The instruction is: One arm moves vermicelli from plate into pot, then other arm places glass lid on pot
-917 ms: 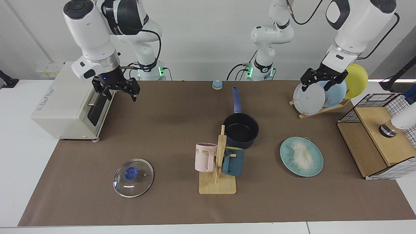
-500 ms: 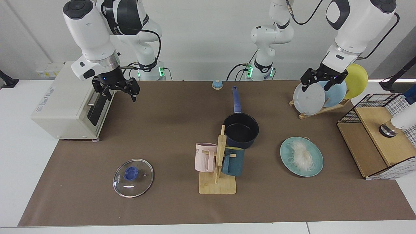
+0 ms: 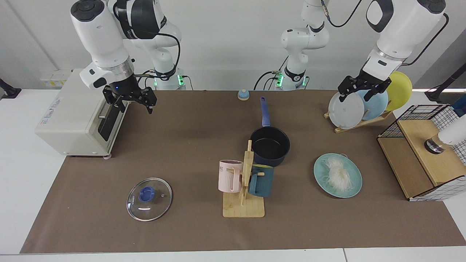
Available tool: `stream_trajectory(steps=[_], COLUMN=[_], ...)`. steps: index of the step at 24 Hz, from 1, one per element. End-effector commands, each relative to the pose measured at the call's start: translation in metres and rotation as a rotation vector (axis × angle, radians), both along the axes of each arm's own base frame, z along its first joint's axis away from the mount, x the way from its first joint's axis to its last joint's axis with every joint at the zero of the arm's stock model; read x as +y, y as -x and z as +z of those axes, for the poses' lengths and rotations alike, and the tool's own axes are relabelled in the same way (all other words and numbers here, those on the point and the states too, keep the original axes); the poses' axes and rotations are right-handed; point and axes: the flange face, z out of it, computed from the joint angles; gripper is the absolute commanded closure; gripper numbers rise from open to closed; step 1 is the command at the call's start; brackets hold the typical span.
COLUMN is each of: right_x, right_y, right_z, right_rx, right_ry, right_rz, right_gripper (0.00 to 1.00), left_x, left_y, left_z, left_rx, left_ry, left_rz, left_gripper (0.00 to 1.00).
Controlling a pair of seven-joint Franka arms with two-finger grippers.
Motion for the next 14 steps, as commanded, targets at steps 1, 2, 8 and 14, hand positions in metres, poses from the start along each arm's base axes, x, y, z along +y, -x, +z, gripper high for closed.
stream_trajectory(steps=[1,2,8,14], right_x=[-0.006,-0.005,-0.022,-0.016], right_y=[0.003,0.003,-0.002,-0.061], right_z=[0.003,0.002,0.000,-0.022], right_rx=[-0.010,-0.008,-0.015,-0.019], right_ry=[-0.019,-0.019,-0.025,-0.027], right_rz=[0.026,0.028,0.004,-0.004], right_gripper=[0.00,0.00,0.01,0.01], left_x=[0.000,0.001,-0.002,-0.004], left_y=[0.003,0.001,-0.026,-0.067], left_z=[0.009,0.010,0.002,-0.049], left_rx=[-0.017,-0.022,-0.082,-0.113], left_ry=[-0.022,-0.024,-0.056,-0.048], left_rz=[-0.001,0.002,-0.012,-0.007], left_gripper=[0.00,0.00,0.00,0.00])
